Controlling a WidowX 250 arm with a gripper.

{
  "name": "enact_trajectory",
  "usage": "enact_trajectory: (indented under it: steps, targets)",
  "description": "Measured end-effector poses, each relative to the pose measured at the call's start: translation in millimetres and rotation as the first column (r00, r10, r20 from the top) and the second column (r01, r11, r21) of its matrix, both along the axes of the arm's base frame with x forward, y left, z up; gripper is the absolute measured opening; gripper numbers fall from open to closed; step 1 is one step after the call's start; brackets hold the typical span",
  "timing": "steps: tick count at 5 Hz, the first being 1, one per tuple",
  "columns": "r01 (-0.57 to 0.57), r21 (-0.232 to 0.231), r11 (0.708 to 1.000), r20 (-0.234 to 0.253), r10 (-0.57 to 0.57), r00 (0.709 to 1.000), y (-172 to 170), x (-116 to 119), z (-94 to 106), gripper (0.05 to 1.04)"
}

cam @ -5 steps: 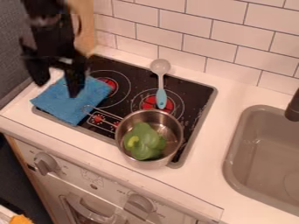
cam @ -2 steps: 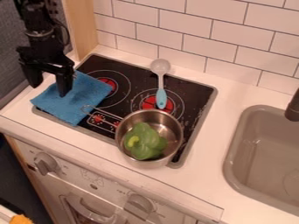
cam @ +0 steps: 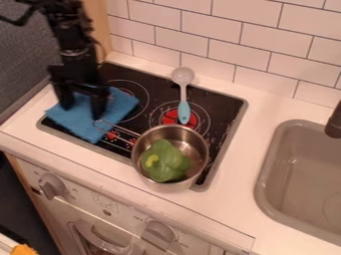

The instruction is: Move the Blue cloth to the upper left side of burner

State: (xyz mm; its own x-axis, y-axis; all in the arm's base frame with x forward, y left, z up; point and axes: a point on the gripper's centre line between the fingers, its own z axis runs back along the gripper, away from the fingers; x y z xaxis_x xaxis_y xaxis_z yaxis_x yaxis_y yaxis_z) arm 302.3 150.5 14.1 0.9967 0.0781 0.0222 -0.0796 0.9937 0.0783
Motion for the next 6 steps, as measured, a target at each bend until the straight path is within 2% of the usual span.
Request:
enact_trajectory:
  steps: [1,3,4,5,6]
  targets:
    - [-0.007,0.021,1.0,-0.026,0.008,1.0,0.2,9.0,-4.9,1.0]
    - [-0.03,0.057,0.998,-0.037,0.032,0.999,23.4,53.7,-7.1,0.999]
    - [-0.058,0.049,0.997,-0.005,0.058,0.998,30.6,67.0,-7.2,0.999]
    - [-0.095,0.002,0.996,0.031,0.094,0.995,27.1,75.3,-7.1,1.0]
    - [-0.082,-0.043,0.996,0.059,0.084,0.995,14.3,84.1,-5.5,1.0]
